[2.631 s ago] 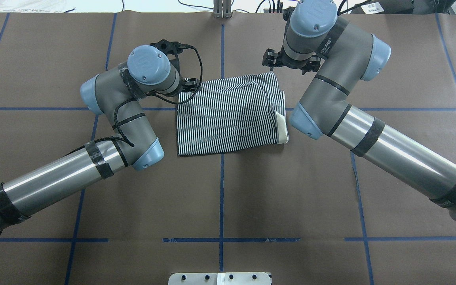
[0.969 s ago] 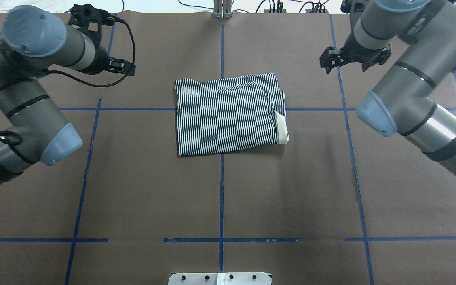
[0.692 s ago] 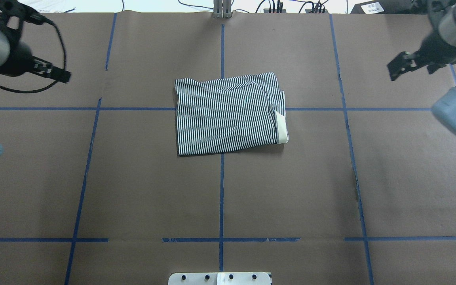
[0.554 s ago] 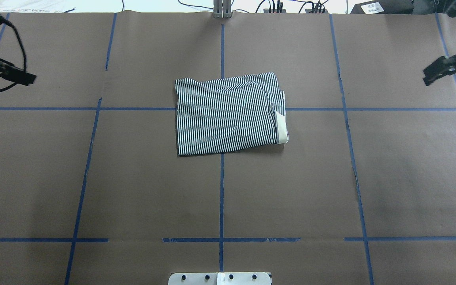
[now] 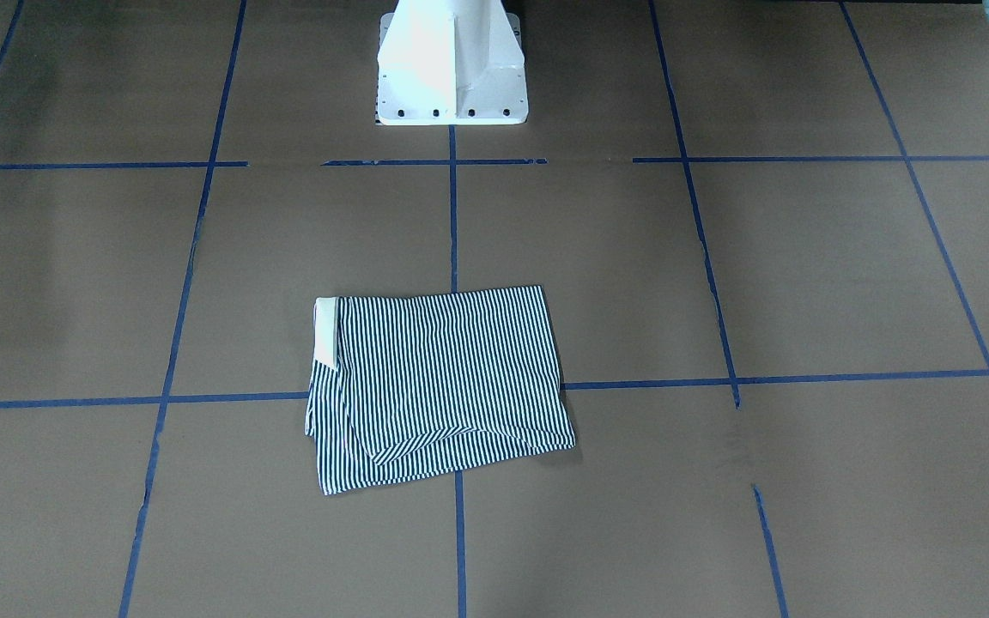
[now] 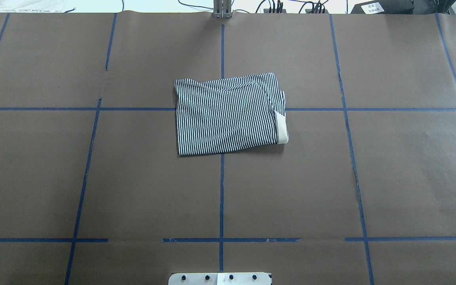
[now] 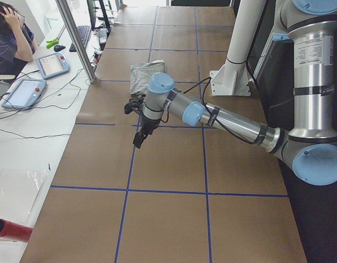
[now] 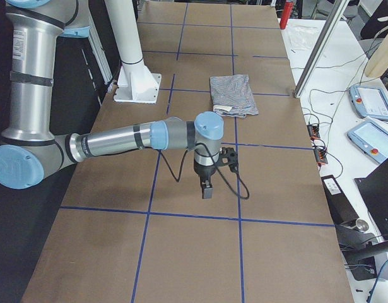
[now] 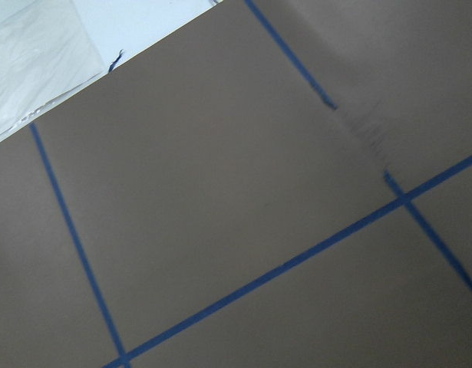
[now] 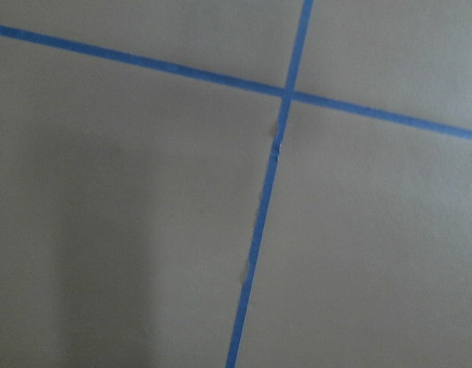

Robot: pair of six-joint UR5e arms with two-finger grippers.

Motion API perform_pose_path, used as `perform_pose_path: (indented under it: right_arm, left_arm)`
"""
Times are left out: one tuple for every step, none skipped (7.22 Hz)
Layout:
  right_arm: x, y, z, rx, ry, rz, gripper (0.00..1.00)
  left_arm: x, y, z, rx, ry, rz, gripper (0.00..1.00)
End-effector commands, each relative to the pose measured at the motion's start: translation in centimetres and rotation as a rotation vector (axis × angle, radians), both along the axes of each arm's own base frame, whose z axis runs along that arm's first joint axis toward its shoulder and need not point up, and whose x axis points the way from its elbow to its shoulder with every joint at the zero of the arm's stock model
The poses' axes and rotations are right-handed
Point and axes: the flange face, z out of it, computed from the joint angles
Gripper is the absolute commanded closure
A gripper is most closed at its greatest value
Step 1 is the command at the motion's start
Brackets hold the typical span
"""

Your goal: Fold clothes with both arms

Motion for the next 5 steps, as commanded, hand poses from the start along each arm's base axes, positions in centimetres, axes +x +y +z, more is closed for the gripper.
perform_pose_path:
  right_arm:
    - [1.2,4.4,3.3,-0.081,-0.008,0.018,0.0]
    - [1.3,4.3,3.1,-0.065,-0.009,0.026,0.0]
    - [1.3,4.1,3.4,-0.042,-0.01,0.029,0.0]
    - [1.3,3.9,3.4,-0.038,-0.008,0.028,0.0]
    - [1.2,4.0,3.4,-0.038,-0.01,0.027,0.0]
  left_arm:
    - [-4.7,2.5,6.2,-0.154,0.111,-0.071,0.0]
    - [-4.1,5.9,9.2,-0.244,0.2,-0.044,0.0]
    - [-4.1,7.5,10.3,-0.281,0.213,-0.045,0.0]
    - [-4.1,7.9,10.5,-0.29,0.213,-0.047,0.0]
    - [-4.0,7.8,10.9,-0.3,0.209,-0.049,0.0]
